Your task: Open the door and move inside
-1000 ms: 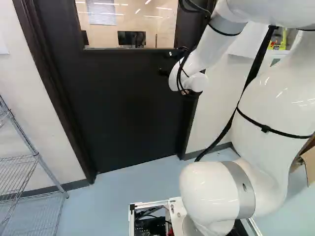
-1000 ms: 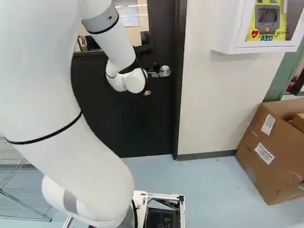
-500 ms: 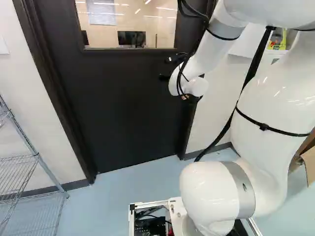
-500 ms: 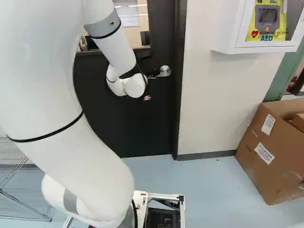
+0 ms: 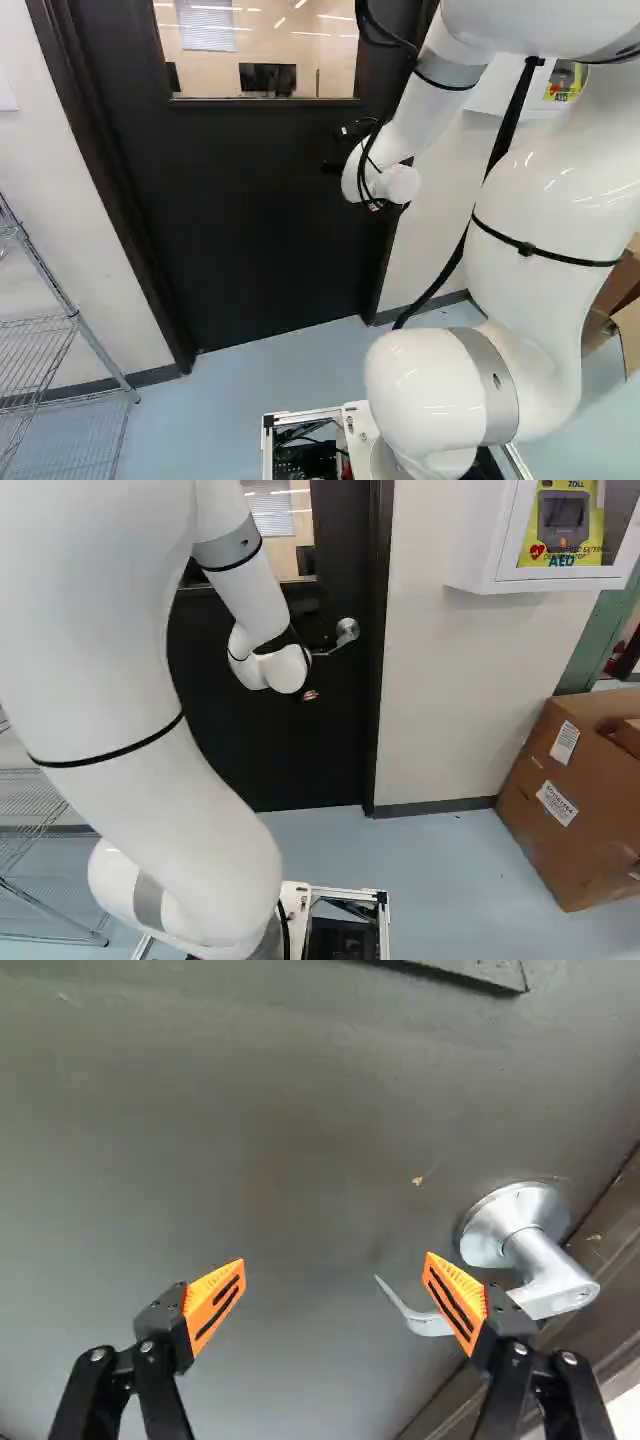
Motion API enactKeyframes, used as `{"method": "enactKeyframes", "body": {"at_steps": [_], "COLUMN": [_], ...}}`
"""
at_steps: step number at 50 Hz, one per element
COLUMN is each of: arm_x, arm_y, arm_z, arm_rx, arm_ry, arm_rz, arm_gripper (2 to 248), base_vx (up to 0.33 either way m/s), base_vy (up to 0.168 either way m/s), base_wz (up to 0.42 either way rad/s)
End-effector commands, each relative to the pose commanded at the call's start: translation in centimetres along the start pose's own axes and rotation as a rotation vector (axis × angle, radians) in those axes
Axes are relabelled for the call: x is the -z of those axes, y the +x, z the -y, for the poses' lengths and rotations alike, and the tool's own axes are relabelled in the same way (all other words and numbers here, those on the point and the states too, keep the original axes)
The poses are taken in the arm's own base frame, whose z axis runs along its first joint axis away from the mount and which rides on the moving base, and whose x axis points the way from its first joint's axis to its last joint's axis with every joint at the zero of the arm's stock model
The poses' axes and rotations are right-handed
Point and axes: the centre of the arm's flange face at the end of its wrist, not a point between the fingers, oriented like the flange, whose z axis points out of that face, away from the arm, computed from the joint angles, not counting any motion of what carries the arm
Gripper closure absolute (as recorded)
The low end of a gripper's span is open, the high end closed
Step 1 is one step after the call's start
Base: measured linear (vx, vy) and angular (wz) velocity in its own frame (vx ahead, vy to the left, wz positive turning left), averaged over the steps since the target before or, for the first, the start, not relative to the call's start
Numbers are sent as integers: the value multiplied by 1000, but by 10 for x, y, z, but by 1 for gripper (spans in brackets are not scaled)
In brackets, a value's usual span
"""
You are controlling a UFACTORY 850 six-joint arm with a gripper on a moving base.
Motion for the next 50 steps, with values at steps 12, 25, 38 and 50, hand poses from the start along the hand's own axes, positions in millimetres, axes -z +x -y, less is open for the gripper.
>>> {"method": "enactKeyframes", "body": {"at_steps": [12, 25, 38, 50], "arm_x": [-3, -7, -10, -14], "arm_y": [-12, -26, -40, -52], "arm_z": [1, 1, 2, 3], "arm_rx": [-6, -12, -19, -25], "arm_ry": [4, 6, 8, 13], "arm_rz": [26, 55, 84, 110], "arm_gripper": [3, 3, 3, 3], "base_vx": [0, 0, 0, 0], "base_vy": [0, 0, 0, 0], "base_wz": [0, 0, 0, 0]}}
